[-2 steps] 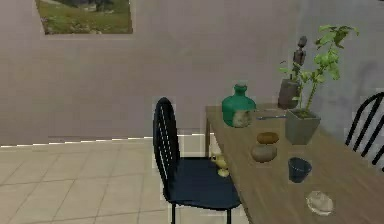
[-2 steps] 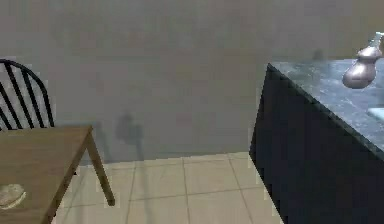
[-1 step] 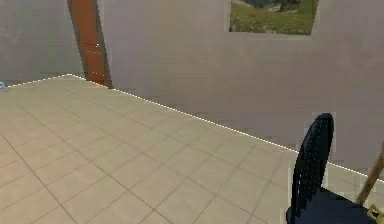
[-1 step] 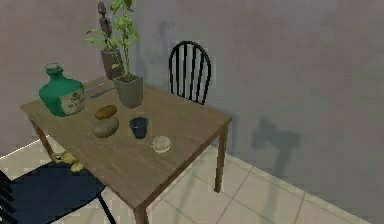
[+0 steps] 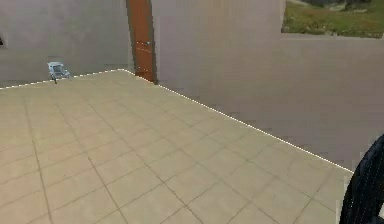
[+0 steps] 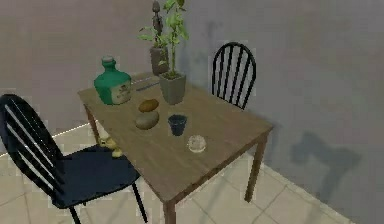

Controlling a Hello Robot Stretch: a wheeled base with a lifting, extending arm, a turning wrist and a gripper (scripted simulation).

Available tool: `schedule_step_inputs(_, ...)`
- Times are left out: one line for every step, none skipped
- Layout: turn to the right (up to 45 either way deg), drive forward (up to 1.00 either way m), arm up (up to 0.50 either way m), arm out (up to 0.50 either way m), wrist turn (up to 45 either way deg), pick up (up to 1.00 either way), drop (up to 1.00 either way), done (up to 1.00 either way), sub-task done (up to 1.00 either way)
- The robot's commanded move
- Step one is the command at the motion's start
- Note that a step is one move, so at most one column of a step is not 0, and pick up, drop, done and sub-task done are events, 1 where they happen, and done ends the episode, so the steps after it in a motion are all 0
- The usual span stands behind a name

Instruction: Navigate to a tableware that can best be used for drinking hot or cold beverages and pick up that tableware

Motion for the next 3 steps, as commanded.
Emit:
schedule_step_inputs(45.0, 0.0, 0.0, 0.0, 0.0, 0.0, 0.0, 0.0, 0.0)
schedule_step_inputs(33.0, 0.0, 0.0, 0.0, 0.0, 0.0, 0.0, 0.0, 0.0)
schedule_step_inputs(0.0, 0.25, 0.0, 0.0, 0.0, 0.0, 0.0, 0.0, 0.0)
